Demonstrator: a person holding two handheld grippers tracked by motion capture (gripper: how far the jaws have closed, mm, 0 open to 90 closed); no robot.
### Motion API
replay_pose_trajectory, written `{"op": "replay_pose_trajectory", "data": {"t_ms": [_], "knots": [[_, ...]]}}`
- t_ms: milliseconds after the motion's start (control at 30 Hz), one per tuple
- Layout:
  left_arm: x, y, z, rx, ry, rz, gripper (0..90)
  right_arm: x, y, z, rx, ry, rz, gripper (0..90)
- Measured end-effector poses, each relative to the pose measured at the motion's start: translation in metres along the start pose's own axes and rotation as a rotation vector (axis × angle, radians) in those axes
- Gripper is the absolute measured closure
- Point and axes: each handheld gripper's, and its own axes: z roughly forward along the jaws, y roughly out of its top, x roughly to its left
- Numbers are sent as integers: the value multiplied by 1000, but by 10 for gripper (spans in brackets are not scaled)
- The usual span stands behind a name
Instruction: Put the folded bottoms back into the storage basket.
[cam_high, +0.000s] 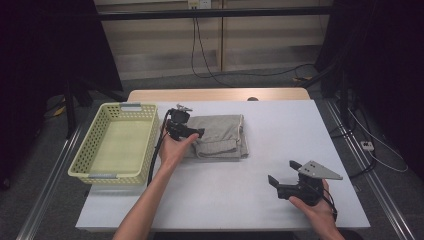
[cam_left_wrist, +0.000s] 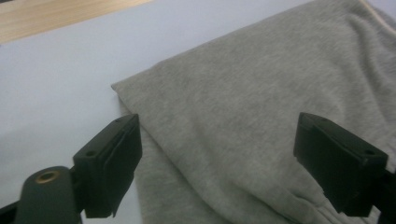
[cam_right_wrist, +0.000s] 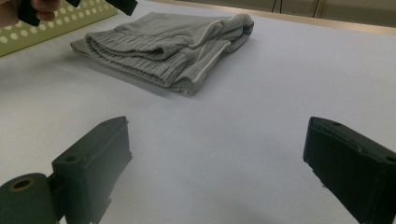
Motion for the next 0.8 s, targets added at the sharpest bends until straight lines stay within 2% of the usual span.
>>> {"op": "replay_pose_trajectory", "data": {"t_ms": [33, 100, 200, 300, 367, 467, 567, 700, 800], "knots": [[0, 1, 2, 3, 9, -3, 196, 0, 0, 0, 0, 1, 0, 72], [1, 1, 7, 13, 16, -1, 205, 0, 0, 0, 0, 2, 0, 71], [4, 0, 15, 31, -4, -39, 205, 0, 0, -1, -1, 5, 2, 72], [9, -2, 23, 59, 22, -51, 203, 0, 0, -1, -1, 6, 2, 71], [13, -4, 26, 68, 21, -75, 176, 0, 0, -1, 0, 6, 2, 72], [18, -8, 31, 104, 29, -84, 139, 0, 0, 0, 1, 6, 0, 72], [21, -11, 34, 126, 12, -115, 95, 0, 0, 0, 5, 6, 1, 72], [16, -11, 36, 139, 47, -104, 96, 0, 0, 0, 7, 8, -6, 72], [11, -9, 34, 148, 50, -127, 150, 0, 0, 0, 6, 11, -6, 72]]}}
